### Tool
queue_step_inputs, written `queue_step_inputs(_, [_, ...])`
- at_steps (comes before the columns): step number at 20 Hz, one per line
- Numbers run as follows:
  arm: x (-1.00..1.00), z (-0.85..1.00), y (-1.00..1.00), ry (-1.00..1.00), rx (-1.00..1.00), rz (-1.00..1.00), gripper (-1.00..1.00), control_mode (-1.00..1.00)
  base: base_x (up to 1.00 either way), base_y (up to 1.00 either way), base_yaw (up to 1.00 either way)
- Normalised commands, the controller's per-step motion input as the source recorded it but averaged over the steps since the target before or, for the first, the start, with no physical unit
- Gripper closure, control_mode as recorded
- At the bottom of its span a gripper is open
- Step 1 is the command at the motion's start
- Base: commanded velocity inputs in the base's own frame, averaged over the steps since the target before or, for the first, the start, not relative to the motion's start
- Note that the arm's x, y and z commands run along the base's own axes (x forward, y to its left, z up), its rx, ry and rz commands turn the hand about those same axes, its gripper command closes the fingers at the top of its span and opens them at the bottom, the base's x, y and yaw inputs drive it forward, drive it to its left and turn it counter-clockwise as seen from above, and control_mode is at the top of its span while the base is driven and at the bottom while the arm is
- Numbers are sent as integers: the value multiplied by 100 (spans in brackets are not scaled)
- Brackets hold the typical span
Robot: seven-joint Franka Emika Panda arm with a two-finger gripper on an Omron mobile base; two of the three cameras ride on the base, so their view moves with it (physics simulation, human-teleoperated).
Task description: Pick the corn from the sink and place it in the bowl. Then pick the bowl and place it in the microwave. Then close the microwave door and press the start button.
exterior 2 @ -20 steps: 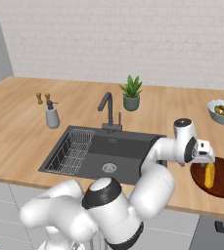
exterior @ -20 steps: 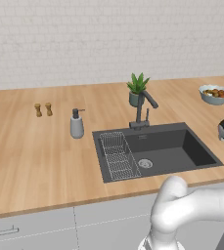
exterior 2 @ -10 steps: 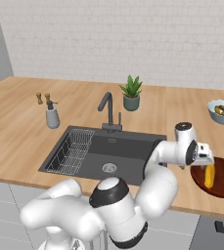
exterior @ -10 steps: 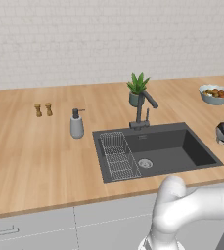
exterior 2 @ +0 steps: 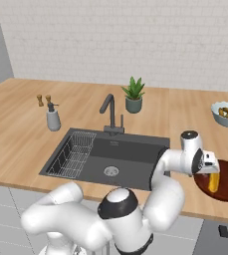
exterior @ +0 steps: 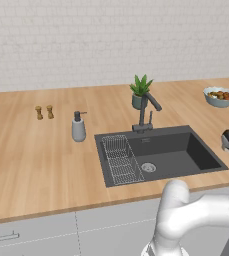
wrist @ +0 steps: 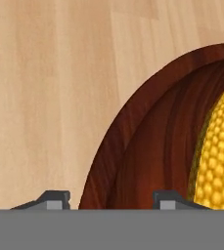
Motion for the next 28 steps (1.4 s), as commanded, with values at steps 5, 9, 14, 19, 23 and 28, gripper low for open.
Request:
queue_step_inputs(5, [0,-1,-1,0,0,0,100,-100,0,0,0])
queue_step_inputs(9, [0,0,0,1,0,0,100,-100,0,0,0])
queue_step_inputs(14, [-32,18,33,-7,-14,20,100,-100,0,0,0])
queue_step_inputs(19, [-6,3,21,-23,-24,38,100,-100,0,0,0])
queue_step_inputs(23, [-23,38,1,-31,-19,39,100,-100,0,0,0])
queue_step_inputs(28, [-28,90,29,-14,-25,44,100,-100,0,0,0])
